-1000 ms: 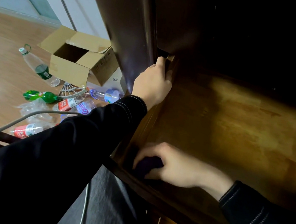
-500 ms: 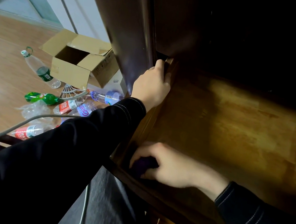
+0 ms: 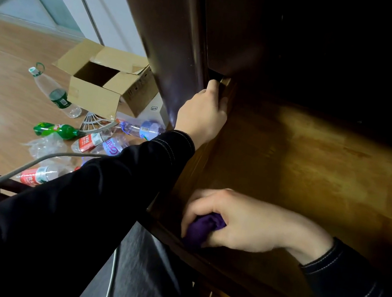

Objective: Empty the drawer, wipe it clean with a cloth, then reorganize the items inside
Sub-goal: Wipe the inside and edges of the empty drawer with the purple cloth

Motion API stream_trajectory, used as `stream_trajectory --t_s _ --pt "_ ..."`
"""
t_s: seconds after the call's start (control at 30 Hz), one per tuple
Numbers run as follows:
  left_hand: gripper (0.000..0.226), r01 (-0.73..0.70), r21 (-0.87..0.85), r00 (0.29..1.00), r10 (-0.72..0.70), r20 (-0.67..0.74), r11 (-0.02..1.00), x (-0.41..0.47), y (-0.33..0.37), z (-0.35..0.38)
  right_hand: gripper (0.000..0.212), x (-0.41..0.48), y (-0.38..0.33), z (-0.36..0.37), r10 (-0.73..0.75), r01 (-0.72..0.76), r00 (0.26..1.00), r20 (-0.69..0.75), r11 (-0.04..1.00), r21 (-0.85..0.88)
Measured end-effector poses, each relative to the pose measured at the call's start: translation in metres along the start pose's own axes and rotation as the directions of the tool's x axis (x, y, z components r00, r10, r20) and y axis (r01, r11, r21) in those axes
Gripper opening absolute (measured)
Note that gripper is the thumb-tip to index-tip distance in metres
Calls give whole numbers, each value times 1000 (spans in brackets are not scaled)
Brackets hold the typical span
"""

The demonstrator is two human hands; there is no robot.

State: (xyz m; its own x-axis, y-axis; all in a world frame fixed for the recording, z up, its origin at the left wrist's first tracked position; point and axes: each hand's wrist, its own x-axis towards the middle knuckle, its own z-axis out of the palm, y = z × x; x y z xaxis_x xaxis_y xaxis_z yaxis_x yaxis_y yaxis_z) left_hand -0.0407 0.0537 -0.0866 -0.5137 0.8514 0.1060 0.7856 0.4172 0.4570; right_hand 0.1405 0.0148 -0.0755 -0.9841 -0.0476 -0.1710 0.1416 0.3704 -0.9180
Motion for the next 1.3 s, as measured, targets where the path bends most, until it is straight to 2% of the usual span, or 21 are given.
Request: stream_trajectory --t_s 0.13,0.2,0.3,0.4,0.53,0.6,0.7,0.9,1.0,1.1,1.23,1.3 --pt "30 -2 8 1000 2 -1 1000 1 -1 1 26 10 4 7 22 -23 999 -26 999 -41" --pt "30 -4 13 1000 4 -1 1000 1 -1 1 29 18 8 11 52 -54 998 -19 988 -141" --pt "29 -10 13 1000 10 -1 1000 1 -2 1 42 17 20 14 197 -173 979 46 934 -313" --pt "29 -3 12 1000 3 1 1000 2 -2 1 41 11 21 13 205 -152 976 70 878 -454" --pt "29 0 19 1000 1 -4 1000 1 -3 3 36 9 14 10 120 -91 992 44 908 -408" --pt "28 -5 16 1000 5 -2 1000 1 -3 3 42 14 17 15 174 -134 983 62 903 -409" --pt "27 -10 20 1000 10 -1 1000 1 -2 2 53 20 23 22 273 -192 957 94 845 -500" --pt "27 -23 28 1000 23 -19 999 4 -4 4 36 7 15 10 144 -103 987 72 909 -404" --pt "26 -24 34 999 25 -24 999 2 -3 3 42 12 13 15 201 -155 976 87 912 -379" --pt "27 -23 30 1000 24 -19 999 1 -1 3 47 13 11 15 254 -185 961 111 887 -424" --pt "25 -28 29 999 29 -25 999 1 -3 3 27 0 1 3 91 -67 993 80 961 -268" --pt "26 -30 29 999 31 -24 999 1 -3 4 26 0 0 3 71 -56 996 62 974 -221"
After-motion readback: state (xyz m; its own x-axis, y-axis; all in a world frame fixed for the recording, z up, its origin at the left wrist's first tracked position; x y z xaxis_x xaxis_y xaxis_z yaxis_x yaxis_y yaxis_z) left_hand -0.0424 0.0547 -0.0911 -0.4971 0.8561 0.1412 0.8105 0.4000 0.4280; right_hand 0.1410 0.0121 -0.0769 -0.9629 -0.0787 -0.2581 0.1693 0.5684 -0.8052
